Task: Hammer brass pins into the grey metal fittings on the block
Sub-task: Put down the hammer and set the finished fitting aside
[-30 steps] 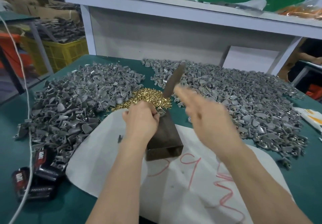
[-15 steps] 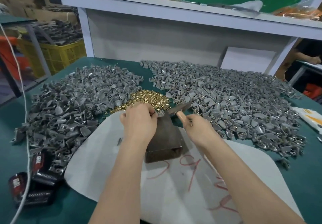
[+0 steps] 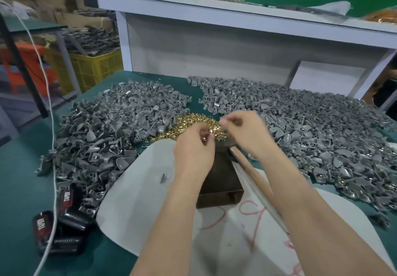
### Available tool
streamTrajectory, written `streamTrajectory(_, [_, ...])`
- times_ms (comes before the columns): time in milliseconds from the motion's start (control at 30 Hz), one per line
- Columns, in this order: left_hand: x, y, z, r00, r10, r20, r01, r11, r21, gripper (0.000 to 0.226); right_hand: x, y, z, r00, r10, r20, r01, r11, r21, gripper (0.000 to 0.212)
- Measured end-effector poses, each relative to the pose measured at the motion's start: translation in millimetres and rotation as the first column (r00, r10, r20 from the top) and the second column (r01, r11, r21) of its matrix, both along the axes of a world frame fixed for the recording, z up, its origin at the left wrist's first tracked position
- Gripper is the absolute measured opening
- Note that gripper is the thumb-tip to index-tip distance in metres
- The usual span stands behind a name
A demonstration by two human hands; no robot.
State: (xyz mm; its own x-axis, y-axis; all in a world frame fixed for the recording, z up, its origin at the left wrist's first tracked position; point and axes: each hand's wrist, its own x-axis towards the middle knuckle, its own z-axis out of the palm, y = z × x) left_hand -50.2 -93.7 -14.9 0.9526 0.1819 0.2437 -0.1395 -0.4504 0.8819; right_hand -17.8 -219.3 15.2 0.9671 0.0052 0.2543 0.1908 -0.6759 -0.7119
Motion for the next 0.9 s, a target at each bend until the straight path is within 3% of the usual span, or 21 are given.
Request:
streamTrajectory(33, [0.8,2.3,0.7,0.998,0.057,0.015,-0.056,0.995,-0.082,0.023,13.6,-4.7,5.9,0.988,-0.141,0.063,0.137,0.989,0.059,0.015])
streamTrajectory(100, [2.3,6.4,1.9,0.983,0.179,0.031,-0.165,0.951,-0.263,0.025,39.7,-15.8,17.7,0.925,-0.372,0.078,0.358,0.922,0.147,0.042])
streamTrajectory(167, [4.0,10.2,2.8,0.961,0.278,0.013,-0.242,0.857,-0.455,0.021,56.0,-12.2,18.4,0.893,-0.449,0.006,0.447,0.886,-0.121,0.07])
streamTrajectory(233, [7.2,15.6,1.3,0.928,0.371,-0.029,-0.308,0.722,-0.62,0.021,61.3,17.8,6.3,0.945,-0.321,0.058,0.319,0.874,-0.366,0.069])
streamTrajectory(300, [11.9,23.0,-2.4,0.885,0.458,-0.087,-0.362,0.557,-0.748,0.02,58.6,61.8,-9.3,0.998,0.026,0.061,-0.001,0.922,-0.387,0.049])
streamTrajectory(333, [14.5,26.5,-4.2,0.864,0.489,-0.119,-0.378,0.475,-0.795,0.019,58.2,82.6,-17.7,0.985,0.174,0.006,-0.157,0.902,-0.402,0.039])
streamTrajectory(367, [16.5,29.2,-5.9,0.847,0.51,-0.151,-0.392,0.407,-0.825,0.018,59.2,100.9,-24.9,0.966,0.25,-0.06,-0.251,0.863,-0.438,0.032])
streamTrajectory(433, [19.0,31.6,-7.6,0.819,0.54,-0.193,-0.413,0.323,-0.851,0.018,66.2,126.0,-35.3,0.963,0.238,-0.129,-0.269,0.785,-0.558,0.027])
streamTrajectory(533, [20.7,32.2,-8.6,0.798,0.56,-0.222,-0.44,0.29,-0.85,0.019,74.9,143.2,-45.5,0.98,0.16,-0.115,-0.196,0.743,-0.639,0.021])
streamTrajectory(667, [21.2,31.7,-8.3,0.811,0.538,-0.232,-0.435,0.288,-0.854,0.019,78.0,143.5,-46.7,0.987,0.142,-0.074,-0.159,0.812,-0.561,0.017])
streamTrajectory(733, [20.1,31.1,-6.7,0.817,0.537,-0.211,-0.421,0.305,-0.854,0.018,77.0,135.8,-35.2,0.988,0.136,-0.071,-0.153,0.891,-0.427,0.011])
streamTrajectory(800, [19.2,30.8,-5.9,0.838,0.513,-0.183,-0.397,0.344,-0.851,0.018,70.5,119.8,-17.2,0.975,0.177,-0.133,-0.199,0.965,-0.171,0.004])
streamTrajectory(867, [17.0,29.3,-4.2,0.875,0.459,-0.155,-0.361,0.403,-0.841,0.014,55.7,97.9,3.1,0.955,0.26,-0.142,-0.257,0.965,0.044,0.011])
streamTrajectory(900, [16.2,27.8,-3.2,0.895,0.426,-0.134,-0.336,0.445,-0.83,0.01,47.0,86.7,11.2,0.949,0.294,-0.11,-0.287,0.955,0.077,0.013])
